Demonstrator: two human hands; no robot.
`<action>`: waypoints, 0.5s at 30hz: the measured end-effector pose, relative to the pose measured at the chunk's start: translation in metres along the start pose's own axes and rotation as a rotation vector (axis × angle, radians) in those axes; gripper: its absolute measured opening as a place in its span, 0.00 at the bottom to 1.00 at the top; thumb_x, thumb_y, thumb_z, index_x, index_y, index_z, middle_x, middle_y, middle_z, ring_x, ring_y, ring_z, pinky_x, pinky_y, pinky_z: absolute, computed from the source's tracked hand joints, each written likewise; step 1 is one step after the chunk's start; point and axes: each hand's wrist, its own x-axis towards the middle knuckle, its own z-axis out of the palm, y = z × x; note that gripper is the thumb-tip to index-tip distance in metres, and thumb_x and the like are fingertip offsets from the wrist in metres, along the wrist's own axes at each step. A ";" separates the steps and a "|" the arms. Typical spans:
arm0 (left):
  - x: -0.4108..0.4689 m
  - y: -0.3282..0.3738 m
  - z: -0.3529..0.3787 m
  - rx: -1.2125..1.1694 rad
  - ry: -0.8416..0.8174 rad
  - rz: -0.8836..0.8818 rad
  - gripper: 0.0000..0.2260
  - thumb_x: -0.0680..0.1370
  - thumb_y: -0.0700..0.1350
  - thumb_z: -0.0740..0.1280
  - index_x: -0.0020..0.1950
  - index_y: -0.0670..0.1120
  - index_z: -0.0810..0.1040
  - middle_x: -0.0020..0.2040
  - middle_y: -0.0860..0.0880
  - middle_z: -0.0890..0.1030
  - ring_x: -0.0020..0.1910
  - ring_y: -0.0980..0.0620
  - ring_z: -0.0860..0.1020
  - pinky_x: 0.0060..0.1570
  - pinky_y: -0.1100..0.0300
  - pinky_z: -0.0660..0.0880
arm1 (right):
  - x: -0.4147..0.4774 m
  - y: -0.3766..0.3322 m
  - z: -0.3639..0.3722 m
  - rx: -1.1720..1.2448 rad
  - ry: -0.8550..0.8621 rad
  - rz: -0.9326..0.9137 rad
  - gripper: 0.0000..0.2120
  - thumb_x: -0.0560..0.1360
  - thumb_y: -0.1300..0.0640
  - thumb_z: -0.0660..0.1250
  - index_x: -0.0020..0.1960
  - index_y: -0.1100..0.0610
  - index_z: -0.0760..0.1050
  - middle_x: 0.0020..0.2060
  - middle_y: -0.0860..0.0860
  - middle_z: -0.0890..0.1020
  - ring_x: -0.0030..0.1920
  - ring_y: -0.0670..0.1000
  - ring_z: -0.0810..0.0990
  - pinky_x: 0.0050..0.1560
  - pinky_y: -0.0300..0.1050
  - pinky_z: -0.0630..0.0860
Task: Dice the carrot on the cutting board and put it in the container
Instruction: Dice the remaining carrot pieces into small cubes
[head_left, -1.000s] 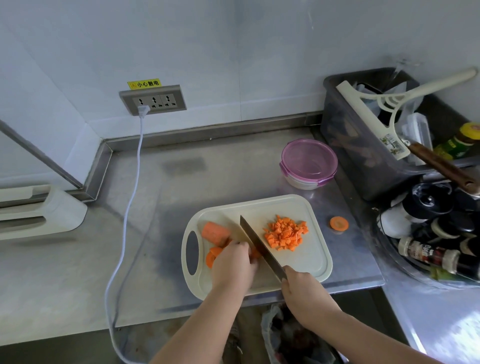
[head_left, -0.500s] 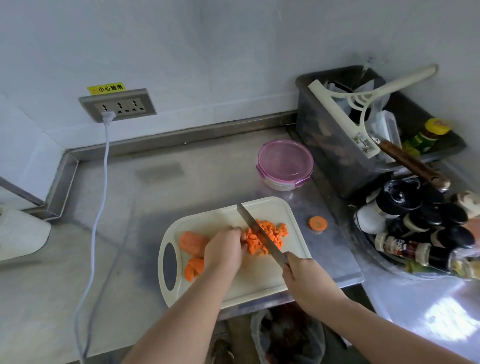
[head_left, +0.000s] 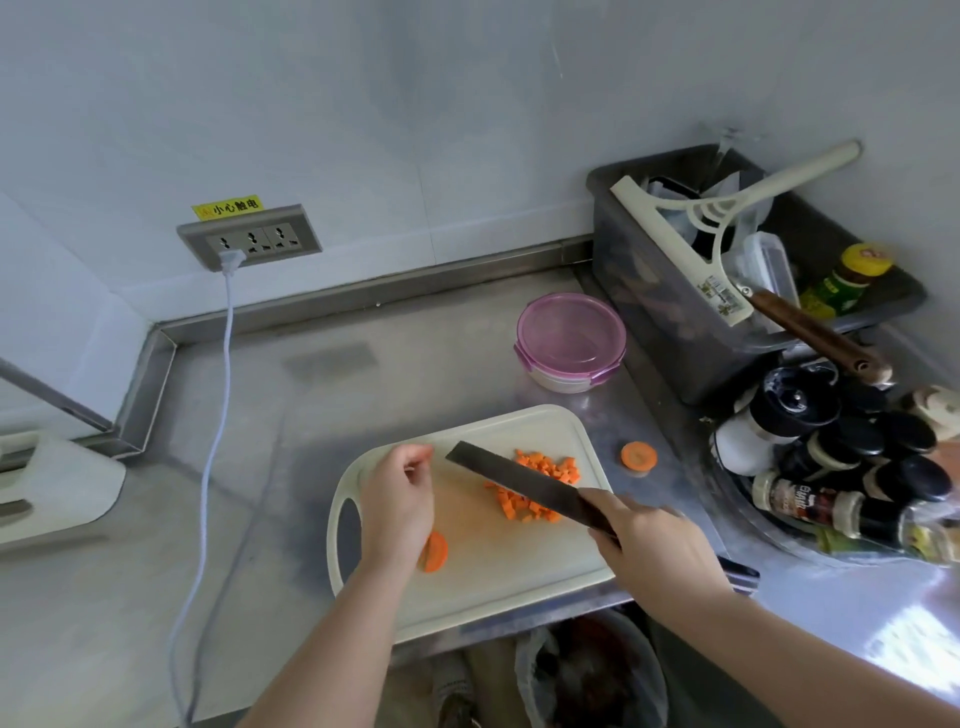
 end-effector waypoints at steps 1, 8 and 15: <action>0.001 0.003 -0.004 -0.013 0.020 0.002 0.09 0.80 0.40 0.60 0.52 0.50 0.79 0.47 0.48 0.82 0.48 0.45 0.81 0.50 0.52 0.76 | 0.000 0.002 0.000 -0.013 0.027 -0.019 0.18 0.80 0.52 0.60 0.69 0.46 0.69 0.47 0.47 0.82 0.40 0.54 0.80 0.37 0.40 0.65; -0.004 0.023 -0.007 -0.009 0.030 0.249 0.12 0.79 0.35 0.60 0.53 0.49 0.79 0.49 0.56 0.80 0.50 0.54 0.79 0.51 0.57 0.75 | 0.003 -0.002 -0.009 0.104 -0.173 0.098 0.11 0.82 0.49 0.55 0.60 0.45 0.73 0.37 0.44 0.76 0.34 0.46 0.72 0.31 0.38 0.65; -0.012 -0.030 -0.040 0.224 -0.007 0.048 0.08 0.78 0.39 0.65 0.53 0.49 0.80 0.49 0.52 0.81 0.43 0.57 0.77 0.40 0.67 0.71 | 0.007 -0.018 -0.011 0.660 -0.365 0.303 0.10 0.79 0.57 0.58 0.39 0.57 0.70 0.30 0.51 0.72 0.27 0.48 0.67 0.26 0.36 0.65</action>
